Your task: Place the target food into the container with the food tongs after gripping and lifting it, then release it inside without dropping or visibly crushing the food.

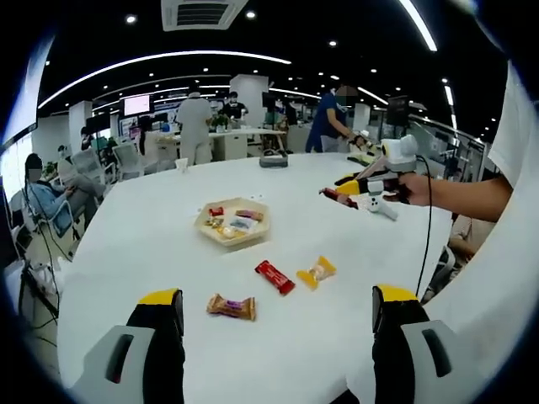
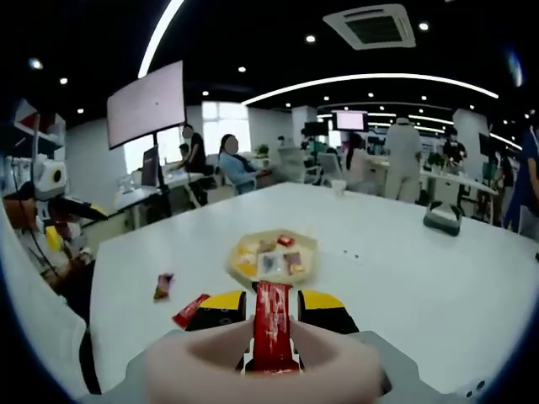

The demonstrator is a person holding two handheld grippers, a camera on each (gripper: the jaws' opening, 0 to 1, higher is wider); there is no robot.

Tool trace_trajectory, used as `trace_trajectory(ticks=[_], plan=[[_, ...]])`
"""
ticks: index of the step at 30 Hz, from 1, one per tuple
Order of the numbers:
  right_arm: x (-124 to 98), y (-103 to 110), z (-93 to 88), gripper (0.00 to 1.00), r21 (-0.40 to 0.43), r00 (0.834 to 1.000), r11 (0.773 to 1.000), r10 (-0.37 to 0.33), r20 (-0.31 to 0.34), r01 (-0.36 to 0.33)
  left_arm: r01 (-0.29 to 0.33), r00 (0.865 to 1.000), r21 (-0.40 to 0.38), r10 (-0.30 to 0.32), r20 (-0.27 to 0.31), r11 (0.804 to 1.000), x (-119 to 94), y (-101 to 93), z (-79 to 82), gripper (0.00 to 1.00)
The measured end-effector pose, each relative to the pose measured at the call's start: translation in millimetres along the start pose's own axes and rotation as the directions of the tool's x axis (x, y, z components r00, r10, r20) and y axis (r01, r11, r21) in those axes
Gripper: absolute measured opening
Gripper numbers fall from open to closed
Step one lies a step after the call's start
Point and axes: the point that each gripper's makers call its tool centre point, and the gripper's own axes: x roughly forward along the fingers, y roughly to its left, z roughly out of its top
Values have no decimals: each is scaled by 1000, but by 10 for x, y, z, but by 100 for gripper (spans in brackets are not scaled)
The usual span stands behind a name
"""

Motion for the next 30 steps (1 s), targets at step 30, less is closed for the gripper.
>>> trace_trajectory(ticks=[30], plan=[[736, 1, 466, 23, -59, 999, 998, 37, -21, -38, -49, 999, -49, 49, -5, 998, -138, 444, -144, 93]])
